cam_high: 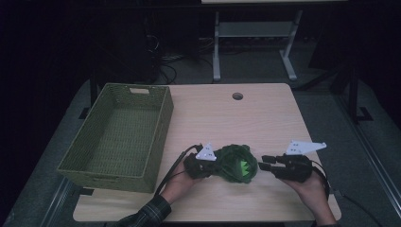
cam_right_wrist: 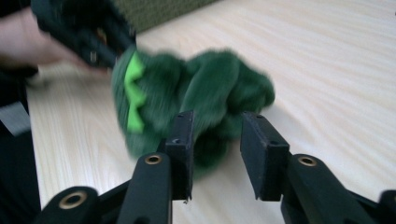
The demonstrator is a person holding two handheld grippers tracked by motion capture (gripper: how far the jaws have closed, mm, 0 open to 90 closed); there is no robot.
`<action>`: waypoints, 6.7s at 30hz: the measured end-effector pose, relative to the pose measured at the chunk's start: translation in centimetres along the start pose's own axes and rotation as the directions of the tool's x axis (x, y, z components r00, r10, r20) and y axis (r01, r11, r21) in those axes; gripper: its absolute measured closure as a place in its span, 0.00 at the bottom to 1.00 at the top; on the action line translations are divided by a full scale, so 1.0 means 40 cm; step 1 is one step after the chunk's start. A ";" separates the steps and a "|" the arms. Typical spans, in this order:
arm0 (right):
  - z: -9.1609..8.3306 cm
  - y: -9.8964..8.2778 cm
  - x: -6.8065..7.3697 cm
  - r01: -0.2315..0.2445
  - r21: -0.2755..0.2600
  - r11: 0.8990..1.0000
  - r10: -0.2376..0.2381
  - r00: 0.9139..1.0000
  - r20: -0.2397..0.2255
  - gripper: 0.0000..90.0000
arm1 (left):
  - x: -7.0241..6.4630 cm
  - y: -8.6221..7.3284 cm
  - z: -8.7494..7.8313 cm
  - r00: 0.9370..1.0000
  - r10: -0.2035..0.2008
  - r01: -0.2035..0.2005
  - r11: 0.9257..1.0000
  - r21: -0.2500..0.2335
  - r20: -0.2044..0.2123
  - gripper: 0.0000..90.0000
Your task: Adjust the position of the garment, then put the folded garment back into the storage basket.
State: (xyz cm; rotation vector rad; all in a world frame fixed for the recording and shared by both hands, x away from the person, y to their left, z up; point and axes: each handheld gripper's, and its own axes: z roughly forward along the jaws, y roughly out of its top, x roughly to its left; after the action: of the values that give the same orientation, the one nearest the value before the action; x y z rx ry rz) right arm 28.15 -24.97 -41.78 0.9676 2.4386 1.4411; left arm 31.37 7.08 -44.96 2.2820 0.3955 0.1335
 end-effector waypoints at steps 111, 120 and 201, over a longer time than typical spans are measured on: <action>0.168 -0.013 -0.027 0.065 0.257 0.964 -0.053 0.997 -0.053 1.00 | 0.015 0.038 0.025 0.997 -0.054 0.060 0.993 0.098 -0.063 1.00; 0.135 -0.034 -0.002 0.050 0.224 0.973 -0.050 0.999 -0.004 0.89 | 0.032 0.051 0.001 0.997 -0.062 0.065 0.996 0.055 -0.054 0.93; 0.111 -0.115 -0.052 -0.117 0.163 0.980 0.052 0.933 0.355 0.02 | 0.059 0.125 0.021 0.985 0.009 -0.055 0.962 0.266 0.170 0.78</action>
State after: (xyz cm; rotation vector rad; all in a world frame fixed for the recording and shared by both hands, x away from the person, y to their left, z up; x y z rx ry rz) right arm 29.61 -24.45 -48.32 1.2596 2.3114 0.9735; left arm 34.99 4.08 -41.91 2.5463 0.3027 -0.1029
